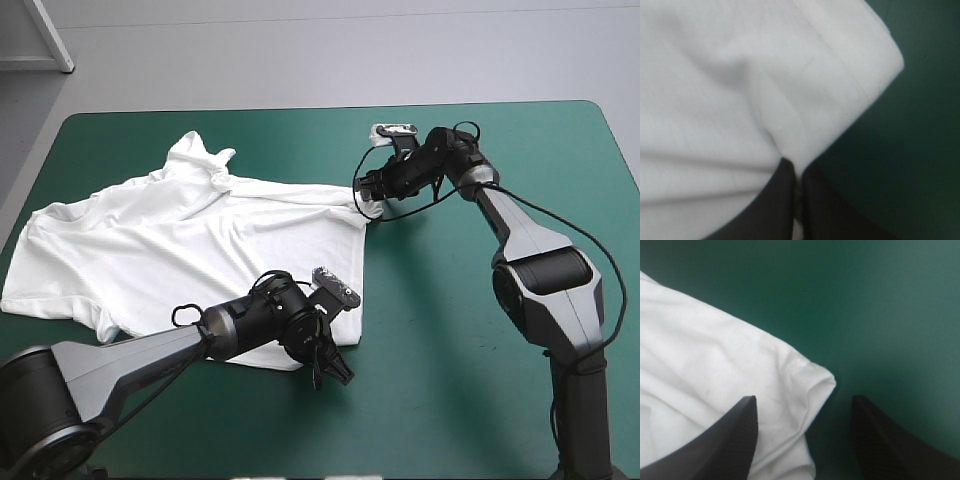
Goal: Fold the cloth
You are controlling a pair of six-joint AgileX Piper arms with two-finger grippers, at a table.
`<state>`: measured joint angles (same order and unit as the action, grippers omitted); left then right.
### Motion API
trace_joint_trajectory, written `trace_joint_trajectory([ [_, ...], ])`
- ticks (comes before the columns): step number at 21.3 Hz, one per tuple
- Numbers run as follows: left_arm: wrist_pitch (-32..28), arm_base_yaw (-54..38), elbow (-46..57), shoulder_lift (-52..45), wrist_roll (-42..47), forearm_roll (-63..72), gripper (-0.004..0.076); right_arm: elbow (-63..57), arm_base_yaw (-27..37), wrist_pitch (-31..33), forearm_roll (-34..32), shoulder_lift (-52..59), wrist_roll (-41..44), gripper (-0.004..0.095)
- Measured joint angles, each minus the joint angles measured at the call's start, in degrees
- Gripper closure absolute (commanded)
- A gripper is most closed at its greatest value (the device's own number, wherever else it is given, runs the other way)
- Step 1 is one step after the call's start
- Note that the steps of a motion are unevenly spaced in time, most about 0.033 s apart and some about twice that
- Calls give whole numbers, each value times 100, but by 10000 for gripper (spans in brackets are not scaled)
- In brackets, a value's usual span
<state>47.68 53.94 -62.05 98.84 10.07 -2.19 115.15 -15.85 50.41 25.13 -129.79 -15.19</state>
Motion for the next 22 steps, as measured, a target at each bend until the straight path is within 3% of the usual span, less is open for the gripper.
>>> trace_joint_trajectory([
  [2,0,0,0,2,11,0,734,35,0,-75,113,-93,0,440],
  [4,0,0,0,7,22,-7,734,35,0,-166,200,-138,-20,600],
  [5,0,0,0,7,22,-7,734,35,0,-185,206,-146,-20,750],
  [7,0,0,0,7,40,-7,734,35,0,-235,224,-172,-65,923],
  [12,15,0,-22,7,58,-12,734,35,38,-177,260,-95,-225,926],
  [17,116,99,-458,-269,148,270,734,35,311,21,271,1111,-209,925],
  [22,1040,162,-1516,-1259,354,-358,734,35,399,174,224,2178,-82,925],
])
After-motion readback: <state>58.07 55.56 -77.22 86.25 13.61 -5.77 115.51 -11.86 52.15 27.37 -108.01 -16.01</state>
